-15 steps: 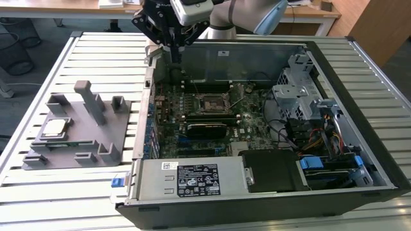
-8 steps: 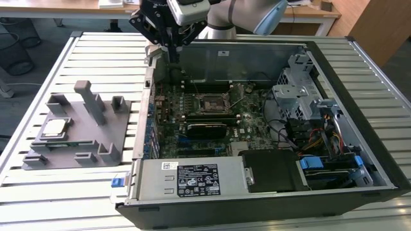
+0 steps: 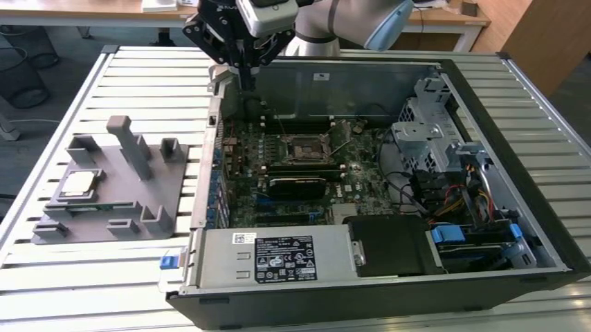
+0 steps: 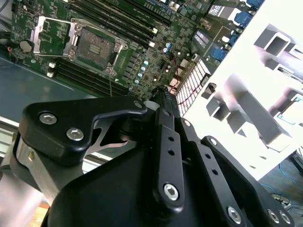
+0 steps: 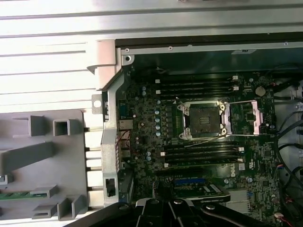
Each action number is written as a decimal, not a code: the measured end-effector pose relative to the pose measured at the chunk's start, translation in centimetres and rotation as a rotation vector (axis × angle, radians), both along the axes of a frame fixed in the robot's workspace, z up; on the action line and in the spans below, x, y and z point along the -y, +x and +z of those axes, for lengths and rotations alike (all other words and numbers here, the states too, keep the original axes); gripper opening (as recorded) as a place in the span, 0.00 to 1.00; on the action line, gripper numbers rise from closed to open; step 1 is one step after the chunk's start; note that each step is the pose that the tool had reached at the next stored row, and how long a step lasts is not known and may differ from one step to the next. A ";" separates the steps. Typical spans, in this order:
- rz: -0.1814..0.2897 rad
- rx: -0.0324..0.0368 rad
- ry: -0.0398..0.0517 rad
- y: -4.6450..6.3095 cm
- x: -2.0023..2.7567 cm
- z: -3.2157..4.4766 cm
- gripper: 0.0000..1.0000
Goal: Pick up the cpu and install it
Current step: 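Reach for the cpu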
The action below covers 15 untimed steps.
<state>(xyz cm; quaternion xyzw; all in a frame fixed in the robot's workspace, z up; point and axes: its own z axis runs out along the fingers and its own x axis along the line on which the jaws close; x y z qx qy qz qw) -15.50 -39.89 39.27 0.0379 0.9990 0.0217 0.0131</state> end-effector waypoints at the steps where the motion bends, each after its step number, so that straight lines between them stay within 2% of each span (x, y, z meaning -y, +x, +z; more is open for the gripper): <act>1: 0.000 0.0000 0.0000 0.0 0.00 0.00 0.11; 15: 0.000 -0.0001 0.0000 -0.7 0.00 -0.02 0.11</act>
